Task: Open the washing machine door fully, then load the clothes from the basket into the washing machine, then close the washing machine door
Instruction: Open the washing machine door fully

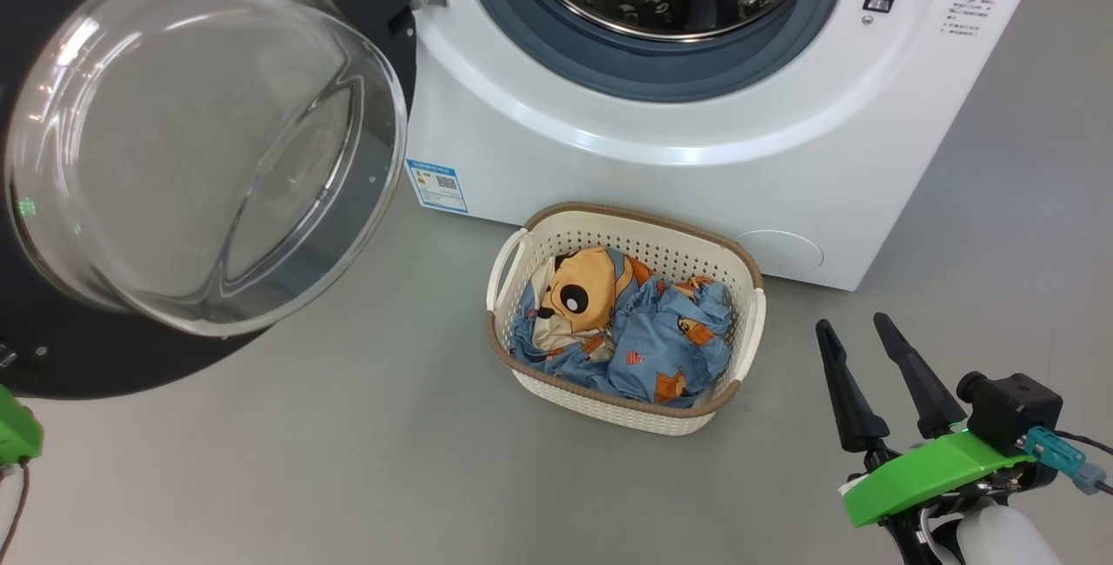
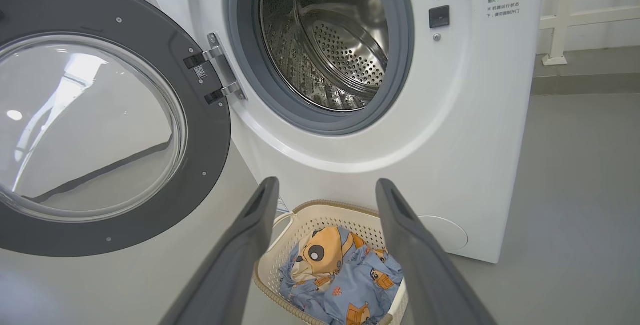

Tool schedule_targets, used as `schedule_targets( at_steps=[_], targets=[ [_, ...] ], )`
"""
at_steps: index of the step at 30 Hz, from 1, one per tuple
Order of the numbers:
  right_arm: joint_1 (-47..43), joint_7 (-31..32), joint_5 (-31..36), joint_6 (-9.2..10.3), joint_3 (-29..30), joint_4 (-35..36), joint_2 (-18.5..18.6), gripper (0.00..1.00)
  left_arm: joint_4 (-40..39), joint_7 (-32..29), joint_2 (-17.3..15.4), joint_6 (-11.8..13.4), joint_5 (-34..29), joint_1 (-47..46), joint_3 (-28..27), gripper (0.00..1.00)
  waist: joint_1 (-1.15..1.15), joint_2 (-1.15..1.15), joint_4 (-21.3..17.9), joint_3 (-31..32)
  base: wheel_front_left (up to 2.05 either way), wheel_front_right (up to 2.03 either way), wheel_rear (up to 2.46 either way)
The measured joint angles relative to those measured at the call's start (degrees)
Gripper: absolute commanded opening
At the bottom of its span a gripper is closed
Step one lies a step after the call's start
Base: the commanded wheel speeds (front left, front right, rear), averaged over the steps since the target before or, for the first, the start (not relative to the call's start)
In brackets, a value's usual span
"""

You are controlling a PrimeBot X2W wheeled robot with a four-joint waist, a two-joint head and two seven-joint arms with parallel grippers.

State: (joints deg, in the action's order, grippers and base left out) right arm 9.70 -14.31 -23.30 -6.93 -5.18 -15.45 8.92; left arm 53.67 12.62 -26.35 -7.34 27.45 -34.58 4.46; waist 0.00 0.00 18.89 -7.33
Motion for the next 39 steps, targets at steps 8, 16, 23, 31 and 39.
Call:
schedule_targets(
  at_steps=[8, 16, 23, 31, 39],
  targets=[
    [-0.2, 0.0, 0.0, 0.00, 0.4, 0.0, 0.0, 1.00, -0.1, 0.8, 0.5, -0.1, 0.0, 0.3, 1.3, 0.00, 0.00, 0.00, 0.5, 1.2, 0.00, 0.00, 0.00],
    [-0.5, 0.0, -0.4, 0.00, 0.6, -0.1, 0.0, 1.00, -4.1, 1.5, 1.4, -0.1, 0.2, 3.3, 2.4, 0.00, 0.00, 0.00, 0.9, 2.8, 0.00, 0.00, 0.00],
    [-1.7, 0.0, -0.6, 0.00, 0.6, -0.1, 0.1, 1.00, -11.7, 1.6, 2.9, 0.2, 1.2, 8.6, 2.7, 0.42, 0.00, 0.00, 0.8, 4.2, 0.00, 0.00, 0.00],
    [-1.9, 0.0, -0.6, 0.00, 0.4, 0.0, 0.6, 1.00, -24.0, 1.7, 5.6, 2.6, 1.2, 15.6, 2.4, 1.00, 0.00, 0.00, -0.3, 5.6, 0.00, 0.00, 0.00],
    [-2.9, 0.0, -0.7, 0.00, -0.2, 0.1, 1.4, 1.00, -35.1, 2.0, 8.8, 5.7, 1.2, 23.7, 3.9, 1.00, 0.00, 0.00, -2.7, 6.8, 0.00, 0.00, 0.00]
  ],
)
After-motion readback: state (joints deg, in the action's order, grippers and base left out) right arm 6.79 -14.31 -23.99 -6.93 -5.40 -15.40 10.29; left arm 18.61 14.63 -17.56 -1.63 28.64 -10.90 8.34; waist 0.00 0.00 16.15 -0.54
